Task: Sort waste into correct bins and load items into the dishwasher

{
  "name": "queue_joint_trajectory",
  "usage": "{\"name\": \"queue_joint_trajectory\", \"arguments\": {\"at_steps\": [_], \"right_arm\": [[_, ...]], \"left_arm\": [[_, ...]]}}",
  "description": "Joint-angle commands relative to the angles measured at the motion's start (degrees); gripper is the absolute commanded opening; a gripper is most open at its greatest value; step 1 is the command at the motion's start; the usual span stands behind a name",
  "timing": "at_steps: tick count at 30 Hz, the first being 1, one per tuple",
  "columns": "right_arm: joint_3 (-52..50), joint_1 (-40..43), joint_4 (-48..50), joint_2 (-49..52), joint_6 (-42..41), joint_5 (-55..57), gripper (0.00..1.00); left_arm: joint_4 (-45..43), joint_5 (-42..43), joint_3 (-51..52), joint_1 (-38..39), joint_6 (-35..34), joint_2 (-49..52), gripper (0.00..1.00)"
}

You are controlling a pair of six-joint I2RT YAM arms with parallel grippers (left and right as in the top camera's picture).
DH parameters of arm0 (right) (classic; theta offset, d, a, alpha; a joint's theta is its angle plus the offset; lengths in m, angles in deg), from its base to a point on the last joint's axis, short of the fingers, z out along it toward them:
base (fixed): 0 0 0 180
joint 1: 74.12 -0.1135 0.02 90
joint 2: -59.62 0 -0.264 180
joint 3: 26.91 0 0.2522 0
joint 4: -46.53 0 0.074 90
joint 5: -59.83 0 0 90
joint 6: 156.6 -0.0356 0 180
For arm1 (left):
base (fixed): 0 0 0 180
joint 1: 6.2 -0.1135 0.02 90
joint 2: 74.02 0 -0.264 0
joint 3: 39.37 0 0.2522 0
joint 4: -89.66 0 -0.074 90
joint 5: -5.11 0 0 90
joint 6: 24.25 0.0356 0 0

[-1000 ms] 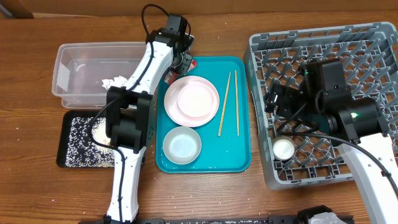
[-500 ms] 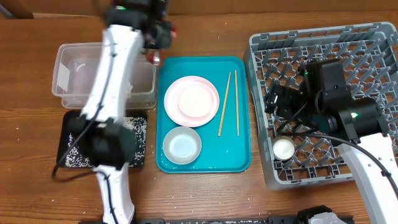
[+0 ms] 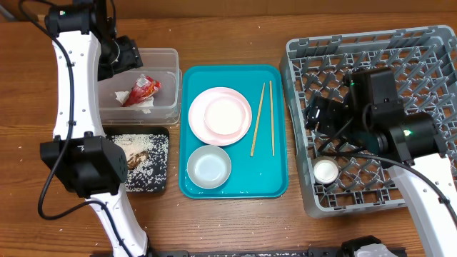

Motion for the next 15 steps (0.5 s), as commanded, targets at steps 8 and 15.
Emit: {"name": "queue_joint_trajectory", "arguments": {"at_steps": [8, 15], "right_arm": [[0.9, -0.3, 0.4, -2.4, 5.7, -3.6, 0.93], [0.5, -0.7, 0.9, -2.2, 10.5, -11.8, 0.9]], "left_arm": [[6.5, 2.1, -0.9, 9.5, 2.7, -18.2, 0.75], [12.8, 2.6, 0.4, 14.8, 4.0, -22.1, 0.66]]}}
